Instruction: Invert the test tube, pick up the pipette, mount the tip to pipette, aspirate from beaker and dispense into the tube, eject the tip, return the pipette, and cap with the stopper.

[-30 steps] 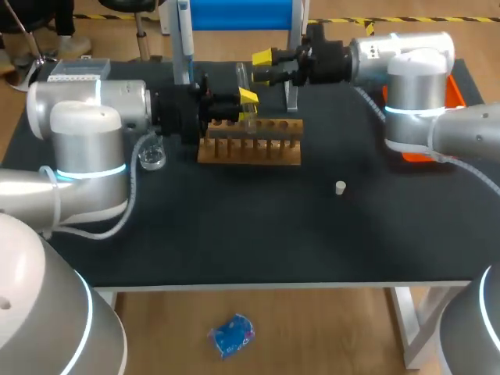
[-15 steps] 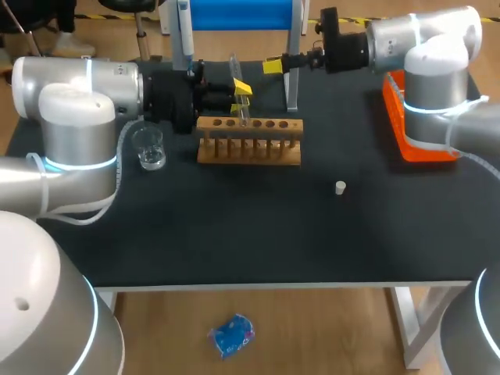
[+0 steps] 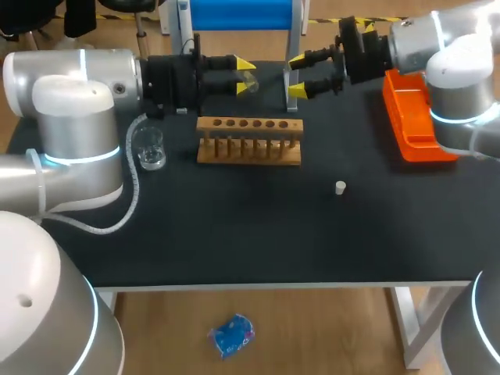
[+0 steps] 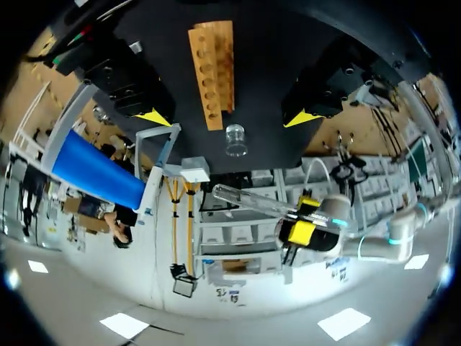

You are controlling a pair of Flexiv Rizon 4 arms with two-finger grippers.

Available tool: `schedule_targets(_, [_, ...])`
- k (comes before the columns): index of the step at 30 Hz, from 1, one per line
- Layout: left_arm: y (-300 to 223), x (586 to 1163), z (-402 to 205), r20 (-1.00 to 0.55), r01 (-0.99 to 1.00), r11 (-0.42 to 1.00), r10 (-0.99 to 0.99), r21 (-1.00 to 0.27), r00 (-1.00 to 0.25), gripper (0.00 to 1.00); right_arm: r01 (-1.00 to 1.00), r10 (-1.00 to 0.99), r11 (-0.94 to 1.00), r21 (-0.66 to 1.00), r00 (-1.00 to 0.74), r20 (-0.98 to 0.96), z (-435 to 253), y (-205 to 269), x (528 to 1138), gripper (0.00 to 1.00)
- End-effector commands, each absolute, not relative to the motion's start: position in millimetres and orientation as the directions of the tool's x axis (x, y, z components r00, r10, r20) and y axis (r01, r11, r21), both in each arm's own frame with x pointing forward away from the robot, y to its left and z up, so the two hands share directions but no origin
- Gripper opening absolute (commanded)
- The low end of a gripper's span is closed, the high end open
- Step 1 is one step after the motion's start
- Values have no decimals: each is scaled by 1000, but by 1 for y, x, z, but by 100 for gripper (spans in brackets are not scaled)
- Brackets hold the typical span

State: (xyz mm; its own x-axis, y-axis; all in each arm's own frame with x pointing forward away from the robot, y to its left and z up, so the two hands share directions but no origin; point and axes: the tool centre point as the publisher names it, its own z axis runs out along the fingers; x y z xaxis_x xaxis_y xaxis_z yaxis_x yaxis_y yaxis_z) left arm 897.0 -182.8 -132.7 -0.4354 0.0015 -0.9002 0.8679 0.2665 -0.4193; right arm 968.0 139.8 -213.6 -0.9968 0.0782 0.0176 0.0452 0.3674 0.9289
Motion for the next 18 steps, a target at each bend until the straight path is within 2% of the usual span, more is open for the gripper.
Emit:
schedule_targets(1, [-182,893,-129,-769,723,288,-83,-628,-634,0,-116,12,455,883,-990,-137,-207,137,966,100])
schedule_targets(7, [-182,893,-129,-769,723,288,-83,-628,-634,0,-116,12,455,883,-990,-137,-207,137,966,100])
schedule_targets(9, [-188,894,-131,-661,616,266,-131,-742,-739,0,-116,12,455,883,-990,-137,-207,137,966,100])
schedule_targets(10, [-192,893,-130,-637,604,209,-176,-769,-751,0,-106,3,442,890,-993,-120,-210,134,965,100])
schedule_targets(18, [-215,897,-136,-447,420,178,-152,-890,-881,0,-80,-20,468,880,-997,-79,-237,101,950,100])
